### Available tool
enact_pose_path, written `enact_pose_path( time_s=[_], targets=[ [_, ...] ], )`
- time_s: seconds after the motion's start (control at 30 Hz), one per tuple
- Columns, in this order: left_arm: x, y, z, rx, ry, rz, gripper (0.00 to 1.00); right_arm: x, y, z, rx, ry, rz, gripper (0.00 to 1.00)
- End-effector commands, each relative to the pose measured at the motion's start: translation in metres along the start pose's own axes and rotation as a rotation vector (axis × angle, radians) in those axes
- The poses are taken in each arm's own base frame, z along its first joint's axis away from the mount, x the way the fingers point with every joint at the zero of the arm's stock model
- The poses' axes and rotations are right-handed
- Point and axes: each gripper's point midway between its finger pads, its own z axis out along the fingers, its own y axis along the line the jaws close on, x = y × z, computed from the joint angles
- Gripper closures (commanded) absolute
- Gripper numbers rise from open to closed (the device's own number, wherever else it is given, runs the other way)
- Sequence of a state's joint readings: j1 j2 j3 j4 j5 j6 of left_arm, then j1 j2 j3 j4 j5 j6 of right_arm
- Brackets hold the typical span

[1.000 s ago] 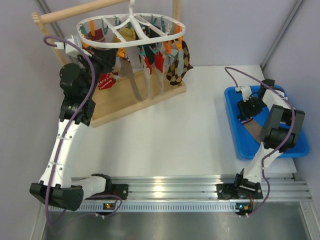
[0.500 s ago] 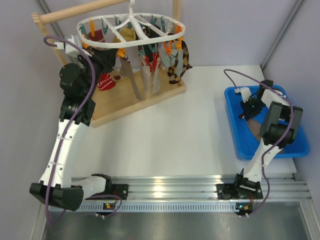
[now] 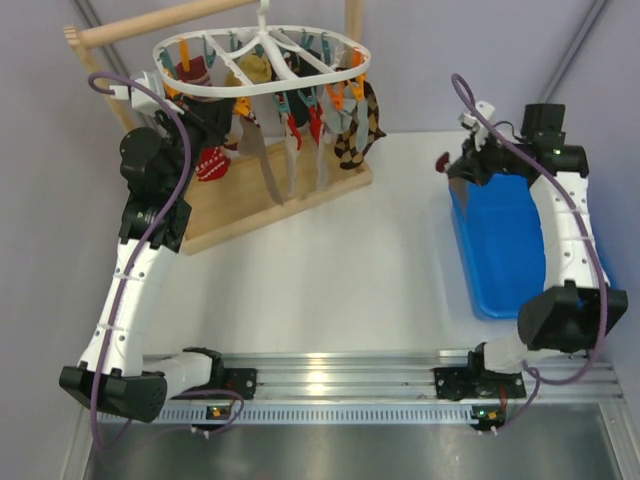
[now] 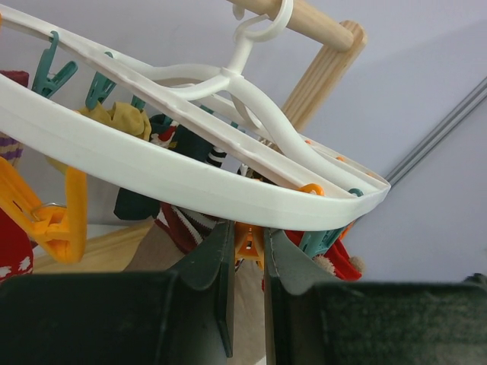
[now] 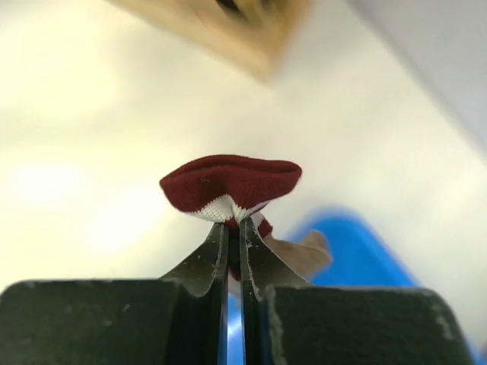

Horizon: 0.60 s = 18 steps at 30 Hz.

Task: Clip the socks to the hanger
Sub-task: Pick up the sock from the bin.

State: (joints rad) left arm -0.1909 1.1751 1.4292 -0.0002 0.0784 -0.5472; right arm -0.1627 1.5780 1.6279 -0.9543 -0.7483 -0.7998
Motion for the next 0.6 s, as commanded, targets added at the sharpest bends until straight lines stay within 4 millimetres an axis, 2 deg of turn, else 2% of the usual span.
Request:
enact_pose_path(
  time_s=[0.0, 0.07, 0.1, 0.17, 0.2, 0.27, 0.3, 0.33, 0.4, 0.5, 0.53, 0.57],
  targets=[
    [-0.004, -0.005, 0.003, 0.029, -0.023, 0.002, 1.0, -0.119, 0.117, -0.015, -0.282, -0.303, -0.097, 1.0],
    [-0.004, -0.007, 0.001, 0.036, -0.02, 0.004, 1.0, -0.149, 0.149, -0.019, -0.334, -0.372, -0.073, 1.0],
    [-0.004, -0.008, 0.001, 0.042, -0.02, 0.002, 1.0, -0.177, 0.17, -0.017, -0.369, -0.453, -0.139, 1.0],
    [-0.003, -0.011, 0.0, 0.059, -0.015, 0.001, 1.0, -0.198, 0.198, -0.018, -0.427, -0.497, -0.12, 1.0],
    [-0.005, -0.014, -0.001, 0.07, -0.019, 0.002, 1.0, -0.21, 0.219, -0.015, -0.465, -0.521, -0.139, 1.0],
    [-0.004, -0.017, -0.002, 0.088, -0.011, 0.006, 1.0, -0.236, 0.237, -0.015, -0.512, -0.591, -0.153, 1.0],
    [-0.003, -0.019, -0.003, 0.098, -0.007, 0.006, 1.0, -0.245, 0.255, -0.014, -0.551, -0.61, -0.164, 1.0],
    [-0.004, -0.021, -0.005, 0.109, -0.004, 0.011, 1.0, -0.254, 0.26, -0.005, -0.565, -0.628, -0.168, 1.0],
    [-0.002, -0.027, -0.007, 0.137, 0.009, 0.01, 1.0, -0.274, 0.281, -0.004, -0.601, -0.657, -0.186, 1.0],
    [-0.002, -0.031, -0.011, 0.157, 0.017, 0.011, 1.0, -0.299, 0.295, 0.013, -0.575, -0.691, -0.207, 1.0],
    [-0.002, -0.031, -0.012, 0.158, 0.017, 0.013, 1.0, -0.301, 0.294, 0.03, -0.561, -0.678, -0.201, 1.0],
    [-0.002, -0.03, -0.012, 0.153, 0.019, 0.012, 1.0, -0.313, 0.295, 0.028, -0.542, -0.706, -0.219, 1.0]
  ],
)
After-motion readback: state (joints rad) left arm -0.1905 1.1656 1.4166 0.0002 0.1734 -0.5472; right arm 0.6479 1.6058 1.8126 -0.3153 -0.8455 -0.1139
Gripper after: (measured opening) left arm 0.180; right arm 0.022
